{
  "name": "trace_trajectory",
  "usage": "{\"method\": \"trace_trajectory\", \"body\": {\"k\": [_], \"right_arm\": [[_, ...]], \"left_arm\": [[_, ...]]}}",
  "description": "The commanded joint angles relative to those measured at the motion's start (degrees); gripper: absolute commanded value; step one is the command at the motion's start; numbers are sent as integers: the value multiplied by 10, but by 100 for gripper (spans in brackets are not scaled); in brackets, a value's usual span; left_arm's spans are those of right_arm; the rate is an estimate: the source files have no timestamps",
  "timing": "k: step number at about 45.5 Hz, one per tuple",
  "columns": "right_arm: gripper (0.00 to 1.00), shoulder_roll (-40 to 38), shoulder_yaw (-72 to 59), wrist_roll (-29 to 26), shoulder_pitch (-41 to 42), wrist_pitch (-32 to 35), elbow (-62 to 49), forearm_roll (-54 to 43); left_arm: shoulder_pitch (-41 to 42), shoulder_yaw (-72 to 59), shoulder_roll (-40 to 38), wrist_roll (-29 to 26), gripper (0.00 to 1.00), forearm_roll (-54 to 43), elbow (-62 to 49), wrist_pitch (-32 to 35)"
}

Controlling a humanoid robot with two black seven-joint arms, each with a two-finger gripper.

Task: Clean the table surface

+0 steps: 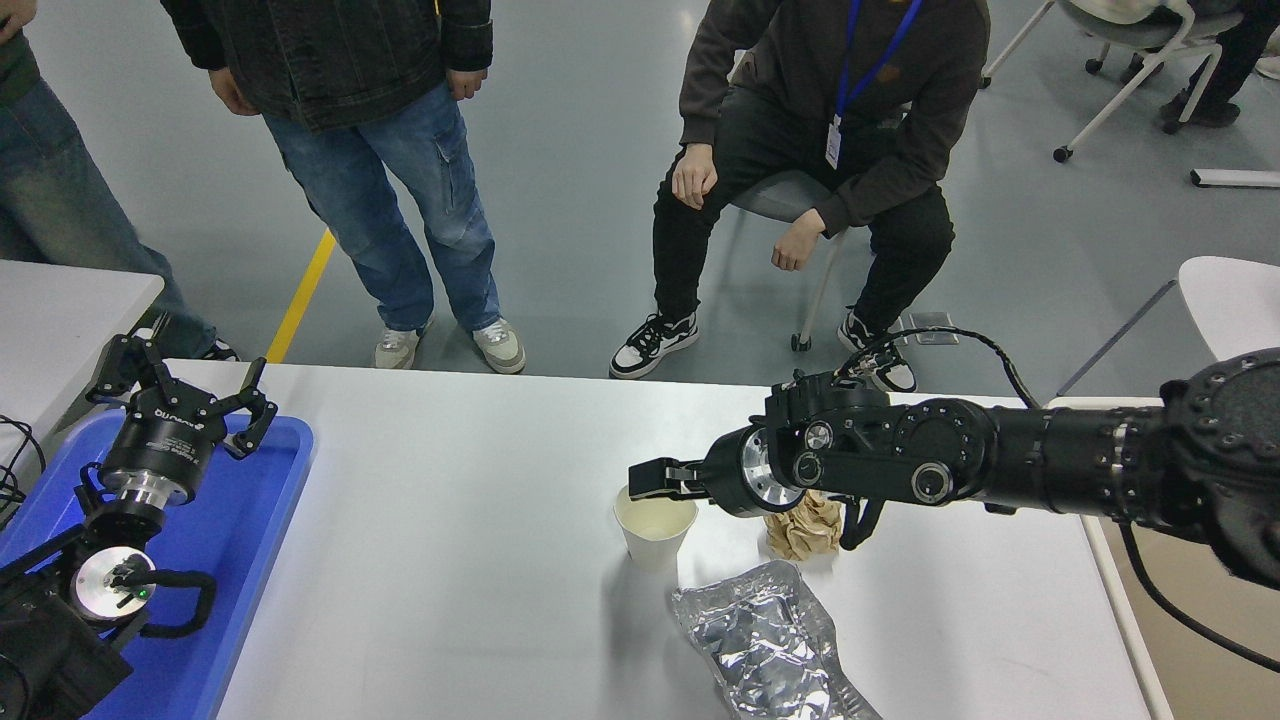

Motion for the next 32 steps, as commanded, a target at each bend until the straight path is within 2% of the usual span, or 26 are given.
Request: {"method": "trace_trajectory", "body": {"k": [1, 6, 14, 18, 21, 32], "right_arm": [[86, 13, -3, 0, -19, -12, -19, -27], [73, 14, -5, 0, -20, -17, -26, -41], [39, 14, -23, 2, -15, -20, -26, -85], [13, 16, -27, 5, -15, -17, -26, -90], [2, 16, -27, 7, -15, -17, -26, -92], [0, 15, -27, 25, -12, -15, -24, -92]], "left_arm": [[0, 0, 0, 0, 100, 0, 0, 0], [0, 0, 0, 0, 100, 0, 0, 0], [0, 0, 0, 0, 100, 0, 0, 0], [0, 0, 0, 0, 100, 0, 0, 0], [0, 0, 0, 0, 100, 0, 0, 0], [0, 0, 0, 0, 100, 0, 0, 0]]}}
